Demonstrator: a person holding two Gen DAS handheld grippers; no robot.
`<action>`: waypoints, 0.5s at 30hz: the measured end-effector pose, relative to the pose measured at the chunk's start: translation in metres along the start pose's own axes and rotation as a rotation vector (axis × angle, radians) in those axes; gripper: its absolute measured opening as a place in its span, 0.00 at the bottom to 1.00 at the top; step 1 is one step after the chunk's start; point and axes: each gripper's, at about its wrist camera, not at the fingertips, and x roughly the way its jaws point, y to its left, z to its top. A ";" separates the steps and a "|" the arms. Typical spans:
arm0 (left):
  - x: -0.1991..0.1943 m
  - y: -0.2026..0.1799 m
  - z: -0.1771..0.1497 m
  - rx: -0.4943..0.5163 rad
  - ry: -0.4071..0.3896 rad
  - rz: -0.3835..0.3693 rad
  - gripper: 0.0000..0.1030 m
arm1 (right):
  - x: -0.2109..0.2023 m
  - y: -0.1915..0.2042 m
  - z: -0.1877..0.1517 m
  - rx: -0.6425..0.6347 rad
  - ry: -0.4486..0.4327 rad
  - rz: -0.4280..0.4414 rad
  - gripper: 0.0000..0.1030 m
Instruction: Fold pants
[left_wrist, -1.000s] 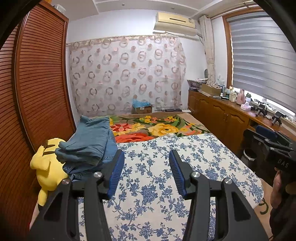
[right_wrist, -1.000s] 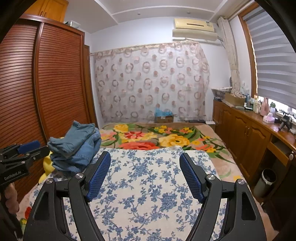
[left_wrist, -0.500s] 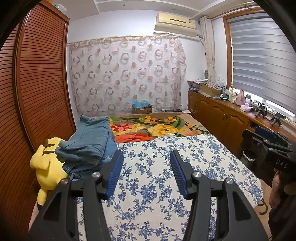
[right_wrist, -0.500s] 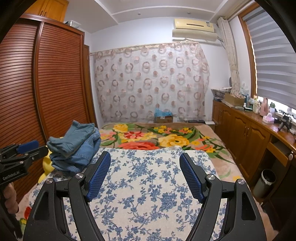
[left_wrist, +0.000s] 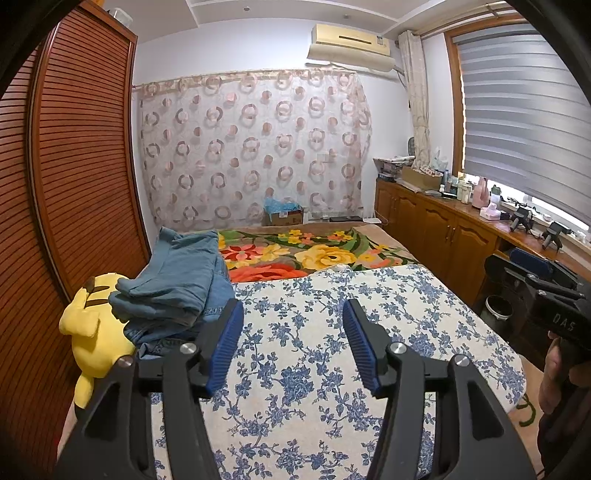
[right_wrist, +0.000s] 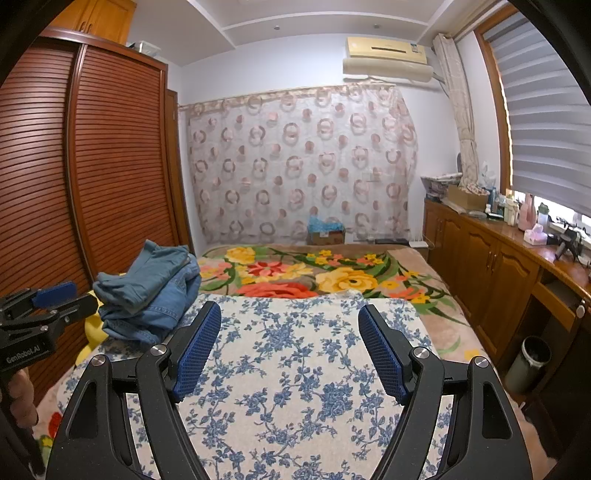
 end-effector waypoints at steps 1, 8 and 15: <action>0.000 0.000 0.000 0.000 0.000 0.000 0.55 | 0.000 0.000 0.000 -0.001 -0.001 0.000 0.76; 0.000 -0.001 -0.001 -0.002 0.001 -0.003 0.55 | 0.000 0.000 0.000 -0.001 0.000 -0.001 0.77; 0.000 0.000 -0.001 -0.003 0.002 -0.003 0.55 | 0.000 0.000 0.000 0.000 0.000 -0.001 0.77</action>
